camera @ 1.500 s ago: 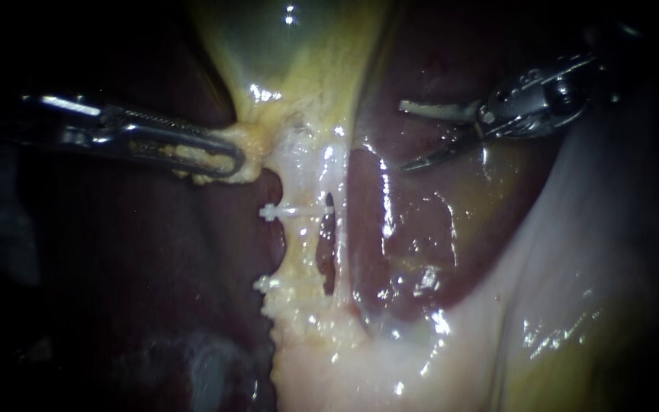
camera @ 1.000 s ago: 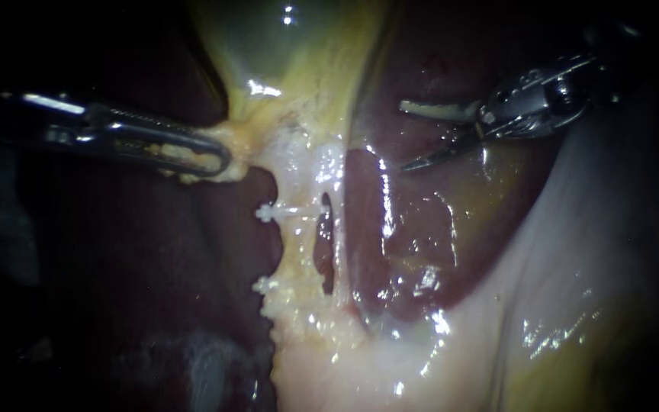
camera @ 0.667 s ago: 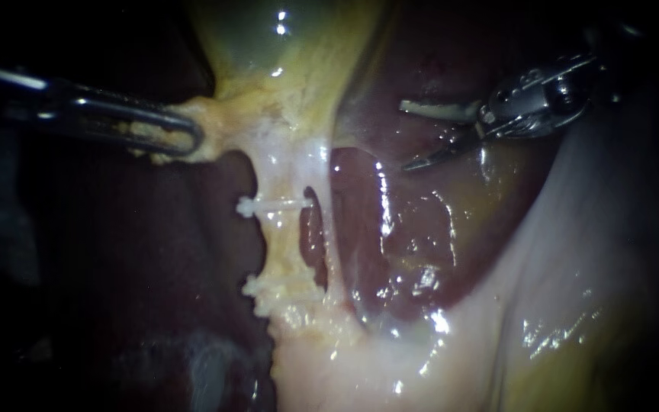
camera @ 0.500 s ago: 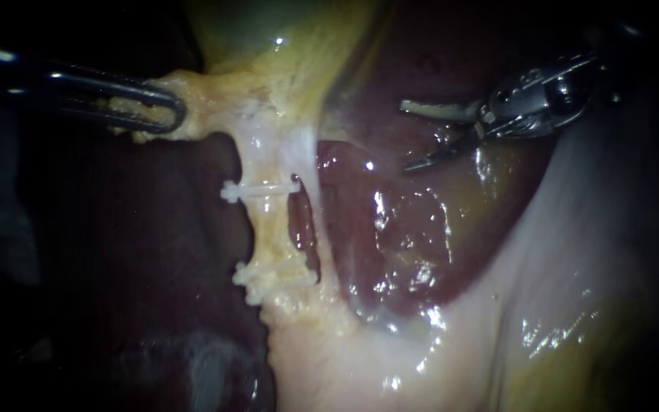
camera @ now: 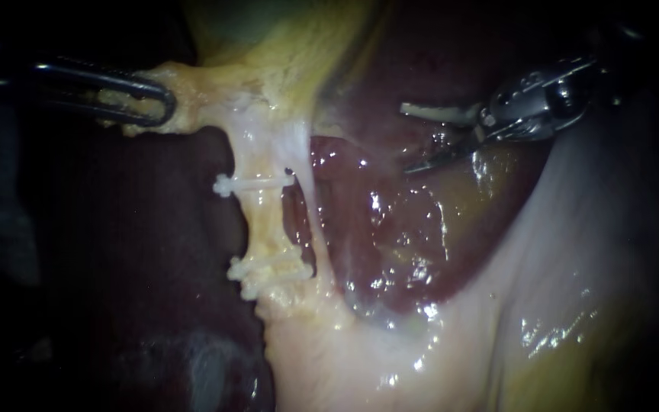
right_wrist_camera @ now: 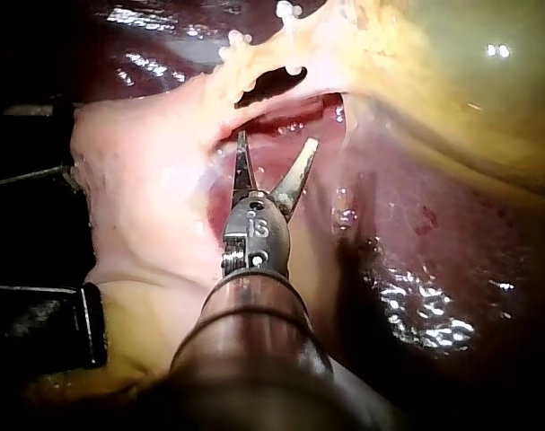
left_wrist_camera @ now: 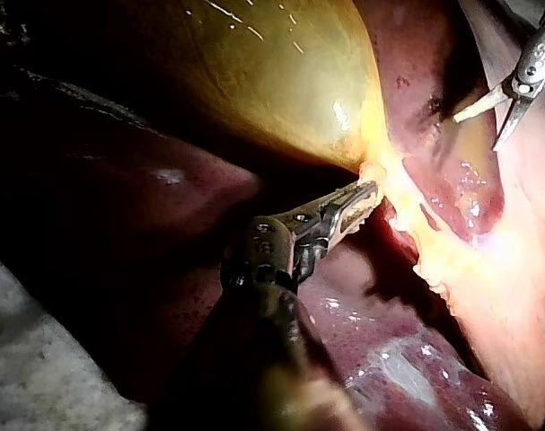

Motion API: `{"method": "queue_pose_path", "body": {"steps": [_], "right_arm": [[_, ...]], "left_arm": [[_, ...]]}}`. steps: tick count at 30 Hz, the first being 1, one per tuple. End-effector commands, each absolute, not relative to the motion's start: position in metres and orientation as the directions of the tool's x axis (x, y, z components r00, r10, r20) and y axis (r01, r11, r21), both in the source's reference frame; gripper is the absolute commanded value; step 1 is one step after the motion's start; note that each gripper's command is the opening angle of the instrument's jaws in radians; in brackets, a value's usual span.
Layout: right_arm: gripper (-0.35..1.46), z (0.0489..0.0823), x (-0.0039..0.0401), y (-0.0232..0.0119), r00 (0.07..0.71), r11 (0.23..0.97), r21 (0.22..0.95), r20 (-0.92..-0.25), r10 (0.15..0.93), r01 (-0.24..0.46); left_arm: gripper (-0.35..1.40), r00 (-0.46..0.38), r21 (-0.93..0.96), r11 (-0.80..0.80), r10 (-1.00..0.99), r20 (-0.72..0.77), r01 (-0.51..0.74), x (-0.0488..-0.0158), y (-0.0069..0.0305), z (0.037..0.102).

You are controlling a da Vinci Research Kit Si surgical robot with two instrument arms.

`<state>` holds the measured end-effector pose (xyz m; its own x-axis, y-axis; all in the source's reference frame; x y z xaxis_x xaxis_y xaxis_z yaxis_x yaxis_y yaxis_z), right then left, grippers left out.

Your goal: Go to the cutting position left tube

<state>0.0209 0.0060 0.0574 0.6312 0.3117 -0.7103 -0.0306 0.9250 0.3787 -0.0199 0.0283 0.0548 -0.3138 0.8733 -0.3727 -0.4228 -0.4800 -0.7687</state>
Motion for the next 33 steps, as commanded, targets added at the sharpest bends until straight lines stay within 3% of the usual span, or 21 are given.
{"method": "queue_pose_path", "body": {"steps": [1, 14, 33], "right_arm": [[1.4, 0.0572, 0.0213, 0.0055, 0.626, 0.918, 0.396, -0.711, 0.321, -0.021], [1.41, 0.0592, 0.0263, -0.0004, 0.632, 0.871, 0.49, -0.689, 0.355, 0.045], [1.43, 0.0644, 0.0296, -0.0036, 0.655, 0.811, 0.58, -0.642, 0.398, 0.075]], "left_arm": [[-0.35, -0.314, -0.768, -0.481, 0.873, -0.373, -0.423, -0.0199, 0.0282, 0.0549], [-0.35, -0.314, -0.767, -0.481, 0.873, -0.373, -0.424, -0.0199, 0.0282, 0.0549], [-0.35, -0.314, -0.767, -0.481, 0.873, -0.374, -0.425, -0.02, 0.028, 0.055]]}}
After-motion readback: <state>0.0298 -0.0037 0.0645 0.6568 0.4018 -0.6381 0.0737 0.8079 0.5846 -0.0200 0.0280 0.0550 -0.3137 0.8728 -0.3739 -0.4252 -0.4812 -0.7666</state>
